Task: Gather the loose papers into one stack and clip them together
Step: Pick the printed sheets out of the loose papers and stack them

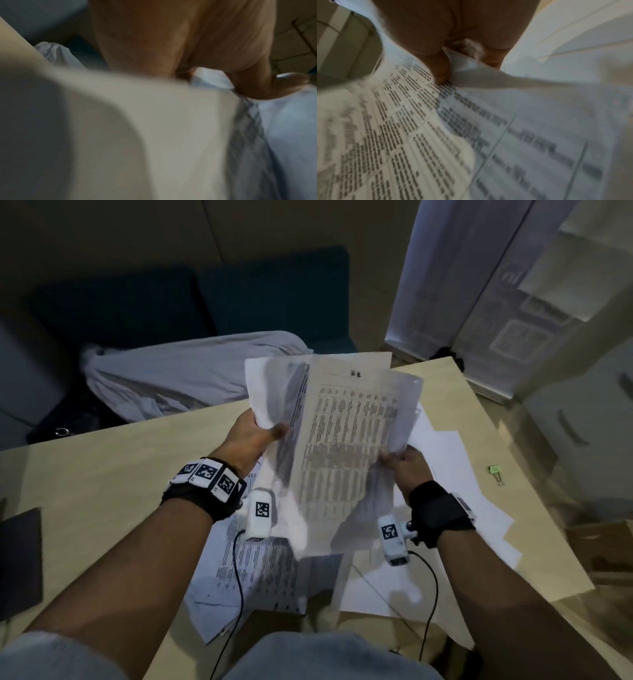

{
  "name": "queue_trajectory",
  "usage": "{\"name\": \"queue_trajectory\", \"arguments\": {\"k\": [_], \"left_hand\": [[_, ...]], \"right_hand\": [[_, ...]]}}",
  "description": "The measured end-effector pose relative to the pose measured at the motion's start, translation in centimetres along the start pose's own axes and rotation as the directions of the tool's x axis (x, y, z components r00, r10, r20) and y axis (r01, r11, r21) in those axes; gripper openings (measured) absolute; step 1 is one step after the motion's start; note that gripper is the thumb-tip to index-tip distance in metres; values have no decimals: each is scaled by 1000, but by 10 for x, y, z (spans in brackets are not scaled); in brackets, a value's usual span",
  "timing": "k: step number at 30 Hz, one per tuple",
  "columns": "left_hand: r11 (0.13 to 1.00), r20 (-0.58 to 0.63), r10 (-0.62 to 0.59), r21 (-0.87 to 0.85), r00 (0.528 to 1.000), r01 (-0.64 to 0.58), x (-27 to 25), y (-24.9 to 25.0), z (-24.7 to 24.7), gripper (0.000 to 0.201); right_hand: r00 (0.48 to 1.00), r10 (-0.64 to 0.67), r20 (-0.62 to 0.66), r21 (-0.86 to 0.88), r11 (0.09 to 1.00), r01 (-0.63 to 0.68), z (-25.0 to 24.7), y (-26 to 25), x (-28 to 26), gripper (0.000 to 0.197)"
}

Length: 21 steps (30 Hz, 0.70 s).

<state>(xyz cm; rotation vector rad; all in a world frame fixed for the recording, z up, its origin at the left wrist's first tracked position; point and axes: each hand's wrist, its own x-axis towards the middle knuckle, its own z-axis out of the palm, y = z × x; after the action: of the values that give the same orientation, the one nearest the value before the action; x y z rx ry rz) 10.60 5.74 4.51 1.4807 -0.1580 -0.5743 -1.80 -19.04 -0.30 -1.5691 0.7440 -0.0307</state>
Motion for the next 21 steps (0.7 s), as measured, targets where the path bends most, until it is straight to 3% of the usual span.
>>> {"name": "queue_trajectory", "arguments": {"k": [3, 6, 9, 10, 12, 13, 15, 16, 17, 21], "left_hand": [[997, -8, -17, -77, 1000, 16, 1, 5, 2, 89], [978, 79, -21, -206, 997, 37, 2, 4, 6, 73], [960, 34, -93, -262, 995, 99, 6, -18, 16, 52], [958, -8, -138, -253, 990, 132, 4, -29, 20, 43], [978, -117, -208, -36, 971, 205, 4, -61, 24, 58], [956, -127, -208, 184, 970, 229, 3, -76, 24, 64], [756, -76, -218, 617, 973, 218, -7, -101, 32, 55], [661, -63, -214, 725, 975, 192, -12, -111, 36, 47], [623, -33, -207, 766, 978, 158, -14, -121, 40, 41], [661, 84, -270, 740, 959, 121, -18, -131, 52, 27]], "right_hand": [[988, -46, -146, 38, 998, 52, -23, -3, 4, 10], [952, -113, -285, 133, 979, 157, -44, -15, 5, 11], [910, -54, -410, 295, 937, 188, -61, -26, 11, 3], [908, -21, -418, 353, 917, 184, -65, -28, 12, 5], [923, -12, -386, 359, 919, 162, -69, -26, 15, 7], [935, -46, -353, 256, 956, 144, -71, -23, 14, 6], [962, -127, -241, -119, 988, 101, -70, -11, 8, 11], [975, -124, -183, -267, 961, 72, -68, -1, 6, 12], [986, -92, -137, -361, 932, 37, -66, 11, 4, 14], [996, 61, -71, -602, 794, -91, -55, 57, -7, 23]]}}
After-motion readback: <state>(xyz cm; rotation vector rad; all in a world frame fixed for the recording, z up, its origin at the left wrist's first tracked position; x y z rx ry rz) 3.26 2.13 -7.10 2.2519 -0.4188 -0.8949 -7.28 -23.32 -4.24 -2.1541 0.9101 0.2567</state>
